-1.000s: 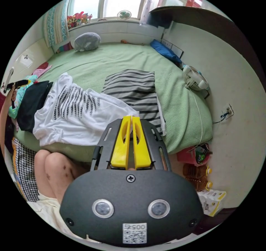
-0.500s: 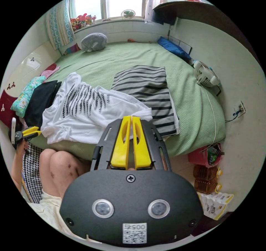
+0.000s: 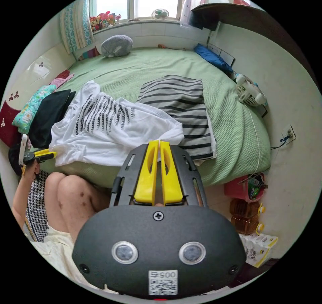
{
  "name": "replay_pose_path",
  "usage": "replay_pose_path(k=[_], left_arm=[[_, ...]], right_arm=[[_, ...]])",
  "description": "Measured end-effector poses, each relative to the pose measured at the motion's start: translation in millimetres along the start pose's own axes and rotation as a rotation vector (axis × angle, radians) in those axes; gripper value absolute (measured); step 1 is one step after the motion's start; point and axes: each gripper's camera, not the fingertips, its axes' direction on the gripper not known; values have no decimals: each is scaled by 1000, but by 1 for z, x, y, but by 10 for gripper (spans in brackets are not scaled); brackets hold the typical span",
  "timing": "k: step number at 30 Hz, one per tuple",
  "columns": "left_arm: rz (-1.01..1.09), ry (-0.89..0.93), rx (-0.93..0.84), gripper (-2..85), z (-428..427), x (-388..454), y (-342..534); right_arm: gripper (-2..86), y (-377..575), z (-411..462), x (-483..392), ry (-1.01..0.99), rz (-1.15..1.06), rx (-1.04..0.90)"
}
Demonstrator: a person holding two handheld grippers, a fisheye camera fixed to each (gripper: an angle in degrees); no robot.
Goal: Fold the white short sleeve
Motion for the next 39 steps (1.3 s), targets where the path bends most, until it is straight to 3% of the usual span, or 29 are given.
replay_pose_path(k=[5, 12, 18, 26, 39], left_arm=[[47, -78, 75, 17, -24, 10, 8], [35, 3, 159, 7, -93, -12, 14], [-40, -83, 235, 5, -150, -53, 31], [-196, -68, 236, 3, -180, -115, 53], [-245, -53, 245, 5, -209, -174, 62]], right_arm=[[-16, -4, 4, 1, -10, -2, -1], [-16, -6, 1, -6, -5, -31, -4], [-16, -6, -18, -13, -120, -44, 6], [-16, -4, -41, -72, -428, -282, -74], [-15, -11, -62, -197, -550, -586, -162]])
